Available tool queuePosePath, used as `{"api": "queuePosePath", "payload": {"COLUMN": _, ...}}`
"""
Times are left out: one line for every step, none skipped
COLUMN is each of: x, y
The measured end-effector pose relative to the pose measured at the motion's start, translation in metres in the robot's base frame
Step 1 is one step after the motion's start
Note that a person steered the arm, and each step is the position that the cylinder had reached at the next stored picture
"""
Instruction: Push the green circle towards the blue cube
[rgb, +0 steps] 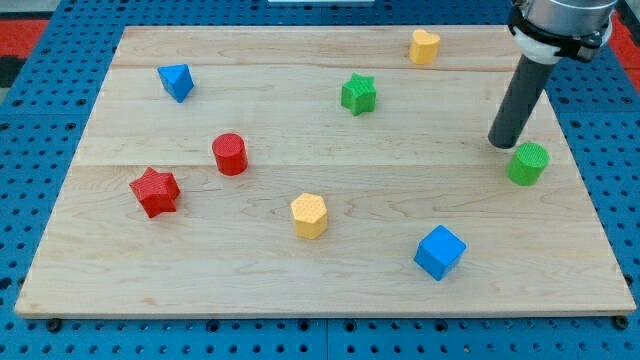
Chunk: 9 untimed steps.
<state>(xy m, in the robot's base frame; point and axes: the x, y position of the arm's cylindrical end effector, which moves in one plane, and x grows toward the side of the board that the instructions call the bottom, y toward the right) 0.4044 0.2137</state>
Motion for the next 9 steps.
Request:
{"api": "queuePosePath", "payload": {"x": -0.001, "y": 0.033}}
{"api": "queuePosePath", "payload": {"x": 0.039, "y": 0.043}}
{"api": "queuePosePath", "payload": {"x": 0.067, "y": -0.002}}
{"api": "queuePosePath", "payload": {"x": 0.103, "y": -0.015}}
{"api": "queuePosePath", "payload": {"x": 0.145, "y": 0.009}}
{"api": "queuePosePath", "payload": {"x": 0.189, "y": -0.006}}
{"api": "queuePosePath", "payload": {"x": 0.186, "y": -0.047}}
{"api": "queuePosePath", "payload": {"x": 0.151, "y": -0.092}}
{"api": "queuePosePath", "payload": {"x": 0.151, "y": -0.126}}
